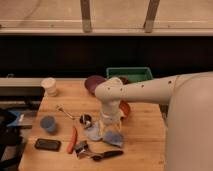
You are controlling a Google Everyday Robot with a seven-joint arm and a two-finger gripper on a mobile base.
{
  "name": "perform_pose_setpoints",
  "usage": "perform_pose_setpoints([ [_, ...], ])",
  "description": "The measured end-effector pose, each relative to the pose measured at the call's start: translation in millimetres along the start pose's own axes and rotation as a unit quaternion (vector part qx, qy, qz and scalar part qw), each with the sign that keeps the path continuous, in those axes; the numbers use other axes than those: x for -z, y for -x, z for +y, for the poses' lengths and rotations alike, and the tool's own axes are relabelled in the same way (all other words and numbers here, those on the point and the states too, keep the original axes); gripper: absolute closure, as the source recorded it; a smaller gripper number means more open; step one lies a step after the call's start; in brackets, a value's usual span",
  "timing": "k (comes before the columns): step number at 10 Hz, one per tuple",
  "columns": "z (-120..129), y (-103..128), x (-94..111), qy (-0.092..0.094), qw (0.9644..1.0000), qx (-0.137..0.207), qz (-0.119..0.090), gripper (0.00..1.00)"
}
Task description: Place sponge in table surface
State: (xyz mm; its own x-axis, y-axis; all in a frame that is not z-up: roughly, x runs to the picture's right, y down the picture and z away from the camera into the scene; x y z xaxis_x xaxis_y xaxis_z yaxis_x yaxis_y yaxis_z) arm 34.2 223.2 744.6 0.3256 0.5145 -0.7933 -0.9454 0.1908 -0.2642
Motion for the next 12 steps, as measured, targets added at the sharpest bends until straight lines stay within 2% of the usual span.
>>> perform_pose_setpoints([
  [2, -5, 2, -13, -0.005, 0.9999, -0.001, 0.009, 0.35],
  [6, -11, 10, -32, -0.036, 0.9988, -0.004, 0.034, 0.35],
  [7, -11, 12, -36, -0.038, 0.9985, -0.003, 0.038, 0.35],
  [11, -15, 12, -52, -0.027, 0.9981, -0.004, 0.055, 0.35],
  [12, -15, 12, -50, -0.027, 0.9982, -0.004, 0.054, 0.39],
])
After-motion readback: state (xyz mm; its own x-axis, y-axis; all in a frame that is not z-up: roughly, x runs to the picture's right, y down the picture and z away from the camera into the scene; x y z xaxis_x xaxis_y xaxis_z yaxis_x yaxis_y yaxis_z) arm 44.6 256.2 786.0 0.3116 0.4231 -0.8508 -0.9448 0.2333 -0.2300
